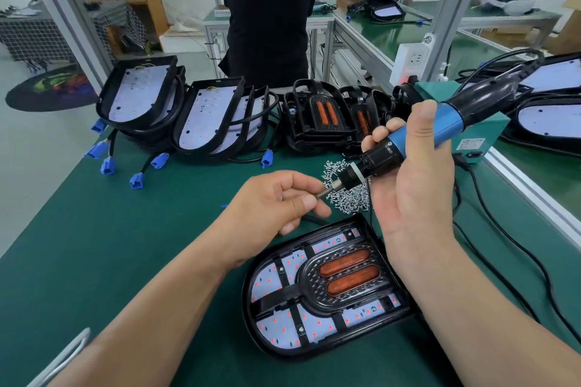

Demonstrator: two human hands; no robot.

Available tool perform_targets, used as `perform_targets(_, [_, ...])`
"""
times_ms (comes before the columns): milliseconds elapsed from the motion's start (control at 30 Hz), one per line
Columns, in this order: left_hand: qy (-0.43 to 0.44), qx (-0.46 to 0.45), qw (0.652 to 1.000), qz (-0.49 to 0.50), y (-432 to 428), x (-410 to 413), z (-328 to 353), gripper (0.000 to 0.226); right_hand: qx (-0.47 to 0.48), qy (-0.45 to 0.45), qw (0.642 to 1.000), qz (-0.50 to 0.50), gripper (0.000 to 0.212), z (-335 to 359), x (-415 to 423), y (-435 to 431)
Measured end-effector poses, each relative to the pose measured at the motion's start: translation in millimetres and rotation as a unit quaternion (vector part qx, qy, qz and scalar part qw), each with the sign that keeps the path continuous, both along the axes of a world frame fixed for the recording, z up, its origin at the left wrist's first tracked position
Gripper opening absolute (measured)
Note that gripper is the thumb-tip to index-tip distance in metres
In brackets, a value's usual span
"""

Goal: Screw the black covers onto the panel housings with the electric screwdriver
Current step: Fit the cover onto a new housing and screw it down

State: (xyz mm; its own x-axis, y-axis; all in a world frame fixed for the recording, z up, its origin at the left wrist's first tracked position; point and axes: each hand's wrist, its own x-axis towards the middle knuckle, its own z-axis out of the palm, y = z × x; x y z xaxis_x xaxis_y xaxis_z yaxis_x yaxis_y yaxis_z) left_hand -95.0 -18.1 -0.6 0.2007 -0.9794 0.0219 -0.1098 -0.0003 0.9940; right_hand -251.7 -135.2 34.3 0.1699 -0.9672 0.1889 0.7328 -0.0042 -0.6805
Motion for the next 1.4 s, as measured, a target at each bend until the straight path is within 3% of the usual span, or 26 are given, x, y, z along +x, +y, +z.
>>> perform_targets(333, [-0.007,0.037,0.999,0.027,2.4,7.4,2.2,0.027,0.103,-0.069,0.992,0.012,0.033,-0.5,-8.3,-11.2])
perform_targets(467, [-0.075,0.103,0.992,-0.018,6.4,12.8,5.0,0.027,0.104,-0.083,0.991,0.029,0.034,4.3,-16.2,-12.3])
perform_targets(600, [-0.185,0.141,0.967,-0.101,10.9,11.4,9.8,0.046,0.088,-0.083,0.992,0.037,0.025,14.0,-27.1,-13.3])
perform_targets(767, [-0.217,0.129,0.962,-0.108,10.5,8.0,10.0,0.055,0.038,-0.077,0.994,0.069,0.017,23.0,-47.6,-10.0])
perform_targets(1033, [-0.197,0.082,0.976,-0.036,2.6,0.0,4.4,0.013,-0.052,-0.036,0.989,0.136,0.015,19.3,-76.6,0.6])
perform_targets(1400, [-0.214,0.069,0.974,-0.022,2.3,0.0,2.5,0.012,-0.137,0.028,0.973,0.183,0.025,9.7,-80.4,10.6])
